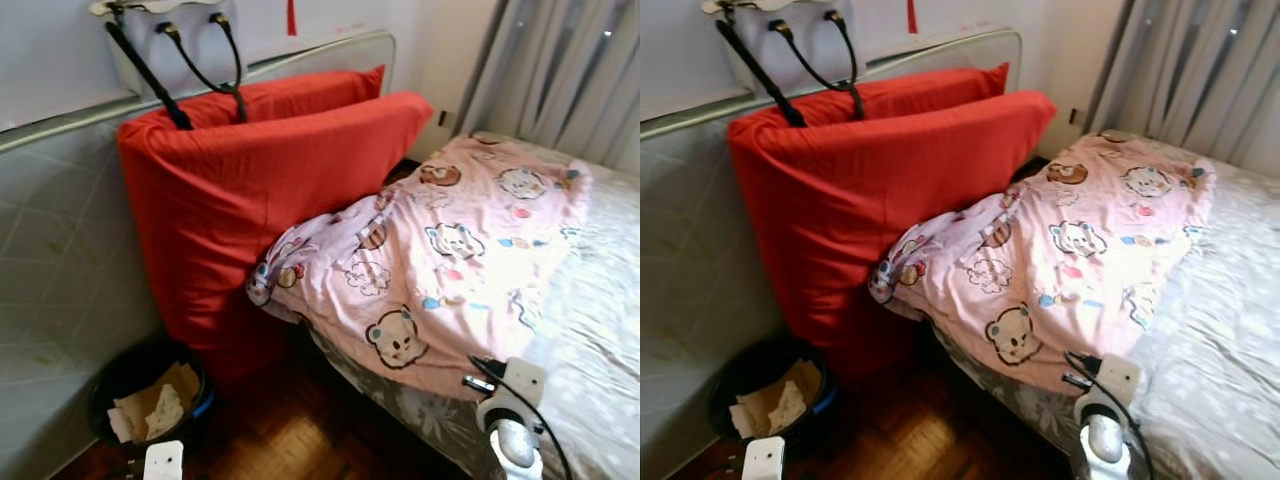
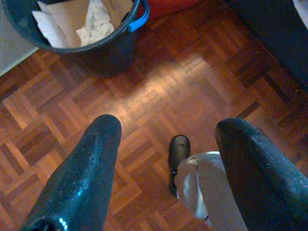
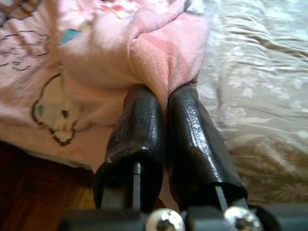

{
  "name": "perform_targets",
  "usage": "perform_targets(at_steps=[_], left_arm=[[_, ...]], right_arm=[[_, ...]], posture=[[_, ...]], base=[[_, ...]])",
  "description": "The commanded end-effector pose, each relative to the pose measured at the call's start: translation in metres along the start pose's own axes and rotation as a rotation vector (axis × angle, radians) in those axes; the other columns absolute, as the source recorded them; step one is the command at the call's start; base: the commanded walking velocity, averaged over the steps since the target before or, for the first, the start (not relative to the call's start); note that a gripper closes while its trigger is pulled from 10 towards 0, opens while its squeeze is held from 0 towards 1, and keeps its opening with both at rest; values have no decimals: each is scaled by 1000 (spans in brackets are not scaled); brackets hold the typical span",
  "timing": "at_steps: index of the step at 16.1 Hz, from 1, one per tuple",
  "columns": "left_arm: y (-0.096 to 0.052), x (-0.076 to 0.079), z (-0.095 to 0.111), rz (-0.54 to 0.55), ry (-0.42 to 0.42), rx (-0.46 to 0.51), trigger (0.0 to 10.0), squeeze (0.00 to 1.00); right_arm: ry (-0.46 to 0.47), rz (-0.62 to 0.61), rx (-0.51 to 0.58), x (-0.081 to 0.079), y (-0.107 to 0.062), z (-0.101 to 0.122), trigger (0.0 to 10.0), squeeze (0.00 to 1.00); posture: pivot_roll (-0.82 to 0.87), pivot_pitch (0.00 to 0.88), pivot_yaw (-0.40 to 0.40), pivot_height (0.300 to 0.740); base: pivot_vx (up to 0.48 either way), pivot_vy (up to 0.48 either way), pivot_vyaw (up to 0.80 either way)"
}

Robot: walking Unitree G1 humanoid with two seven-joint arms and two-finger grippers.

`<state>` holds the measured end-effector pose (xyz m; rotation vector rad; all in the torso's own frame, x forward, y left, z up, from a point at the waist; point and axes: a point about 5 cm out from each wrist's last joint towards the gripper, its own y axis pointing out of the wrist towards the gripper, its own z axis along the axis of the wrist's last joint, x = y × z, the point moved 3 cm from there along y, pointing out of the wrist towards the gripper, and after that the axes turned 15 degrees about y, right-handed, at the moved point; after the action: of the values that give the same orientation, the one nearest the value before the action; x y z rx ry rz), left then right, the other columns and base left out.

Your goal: Clean up the room

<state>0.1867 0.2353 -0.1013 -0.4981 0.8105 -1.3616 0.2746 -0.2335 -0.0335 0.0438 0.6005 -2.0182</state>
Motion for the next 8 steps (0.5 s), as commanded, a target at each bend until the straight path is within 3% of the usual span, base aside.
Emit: perform_targets(at_steps=[1,5,6,8], left_arm=[[1,2,2,-8,18,2,10000,0],[1,2,2,-15,22,4,10000,0],[1,2,2,-17,24,3,10000,0],[1,2,1,-19,26,2,10000,0]], right_arm=[[16,-35,2,5,3,5,10000,0],[4,-116,-31,24,3,3,10000,20],[5,-117,-34,26,3,2,10000,1000],[-13,-132,-45,29,3,1,10000,1000]], posture=[[57,0,-41,737],[61,0,-39,737],[59,0,-38,737],[57,0,-39,737]], base=[[0,0,0],[0,0,0],[0,0,0],[0,0,0]])
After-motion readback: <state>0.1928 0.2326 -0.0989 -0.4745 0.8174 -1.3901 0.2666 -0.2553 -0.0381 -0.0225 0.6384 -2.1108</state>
